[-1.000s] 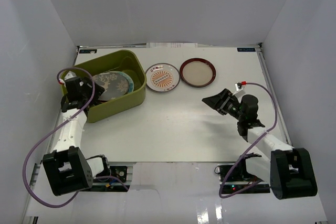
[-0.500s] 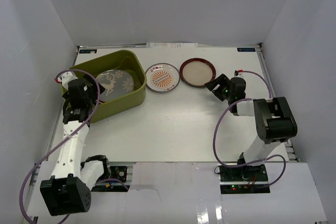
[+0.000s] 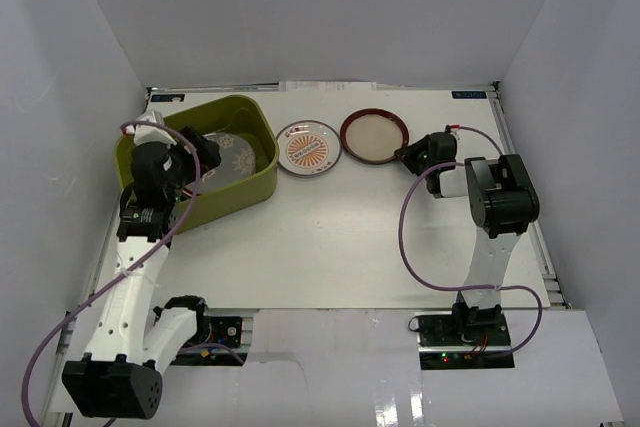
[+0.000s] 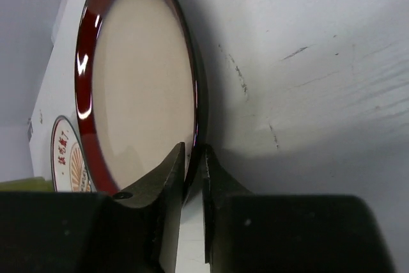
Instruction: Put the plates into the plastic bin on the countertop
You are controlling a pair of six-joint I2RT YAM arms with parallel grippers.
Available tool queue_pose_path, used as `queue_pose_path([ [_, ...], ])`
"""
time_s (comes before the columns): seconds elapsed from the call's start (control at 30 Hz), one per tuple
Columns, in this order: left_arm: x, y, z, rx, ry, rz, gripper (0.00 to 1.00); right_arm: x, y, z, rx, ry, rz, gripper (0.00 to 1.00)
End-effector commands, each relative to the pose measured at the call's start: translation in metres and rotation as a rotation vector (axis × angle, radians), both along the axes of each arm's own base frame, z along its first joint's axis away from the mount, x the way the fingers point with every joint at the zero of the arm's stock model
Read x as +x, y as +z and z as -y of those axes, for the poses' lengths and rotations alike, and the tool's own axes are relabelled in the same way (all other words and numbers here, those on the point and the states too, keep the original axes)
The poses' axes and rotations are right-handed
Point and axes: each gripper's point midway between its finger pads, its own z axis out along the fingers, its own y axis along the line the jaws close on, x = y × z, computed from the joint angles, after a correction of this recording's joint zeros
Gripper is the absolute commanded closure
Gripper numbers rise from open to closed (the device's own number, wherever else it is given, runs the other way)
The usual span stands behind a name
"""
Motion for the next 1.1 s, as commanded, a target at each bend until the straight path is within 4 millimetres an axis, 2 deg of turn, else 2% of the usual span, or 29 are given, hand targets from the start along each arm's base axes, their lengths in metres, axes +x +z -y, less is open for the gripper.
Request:
queue_pose_path([
  [0.0,-0.003,0.069,0.049,-0.035,-0.254,0.139,0.02,-0.001,-0.015,0.008,0.008,-0.043,-0.052,0.85],
  [0.03,-0.008,0.076,0.064,-0.061,-0.339,0.151,0.02,-0.002,-0.005,0.010,0.033,-0.058,-0.040,0.92],
  [0.07,-0.011,0.083,0.072,-0.081,-0.384,0.162,0.02,0.002,0.011,0.016,0.052,-0.076,0.021,0.92],
  [0.1,-0.014,0.088,0.080,-0.100,-0.427,0.166,0.02,-0.010,0.009,0.021,0.067,-0.085,0.022,0.92],
  [0.13,-0.019,0.096,0.096,-0.138,-0.520,0.172,0.02,-0.005,0.042,0.031,0.103,-0.102,0.112,0.92],
  [0.2,-0.024,0.101,0.113,-0.185,-0.619,0.162,0.02,-0.016,0.064,0.033,0.153,-0.063,0.164,0.92],
  [0.23,-0.023,0.102,0.121,-0.210,-0.670,0.159,0.02,-0.019,0.096,0.035,0.173,-0.049,0.237,0.92],
  [0.27,-0.032,0.103,0.136,-0.256,-0.764,0.147,0.02,-0.023,0.114,0.040,0.186,-0.040,0.282,0.92],
  [0.3,-0.034,0.103,0.145,-0.277,-0.809,0.137,0.02,-0.034,0.121,0.033,0.196,0.006,0.292,0.92],
  [0.33,-0.033,0.100,0.153,-0.295,-0.849,0.126,0.02,-0.043,0.152,0.030,0.193,0.036,0.364,0.92],
  [0.37,-0.034,0.099,0.159,-0.305,-0.870,0.120,0.02,-0.052,0.163,0.026,0.195,0.061,0.388,0.92],
  [0.4,-0.037,0.096,0.170,-0.311,-0.906,0.108,0.02,-0.065,0.166,0.019,0.205,0.114,0.383,0.92],
  [0.43,-0.033,0.090,0.177,-0.319,-0.921,0.085,0.02,-0.076,0.189,0.015,0.203,0.147,0.434,0.92],
  [0.53,-0.036,0.077,0.203,-0.325,-0.990,0.038,0.02,-0.108,0.211,0.003,0.228,0.234,0.482,0.92],
  [0.57,-0.035,0.068,0.216,-0.325,-1.005,0.005,0.02,-0.117,0.215,0.000,0.237,0.260,0.487,0.92],
  [0.6,-0.034,0.063,0.223,-0.324,-1.015,-0.007,0.02,-0.126,0.227,-0.002,0.238,0.275,0.516,0.92],
  [0.87,-0.034,0.049,0.287,-0.312,-1.086,-0.018,0.06,-0.171,0.253,-0.032,0.242,0.437,0.553,0.92],
  [0.93,-0.027,0.043,0.294,-0.296,-1.067,-0.015,0.08,-0.179,0.259,-0.039,0.228,0.466,0.570,0.92],
  [1.03,-0.020,0.029,0.301,-0.279,-1.043,-0.031,0.26,-0.190,0.262,-0.045,0.229,0.499,0.576,0.92],
  [1.07,-0.019,0.026,0.302,-0.277,-1.039,-0.035,0.37,-0.192,0.261,-0.046,0.228,0.500,0.568,0.92],
])
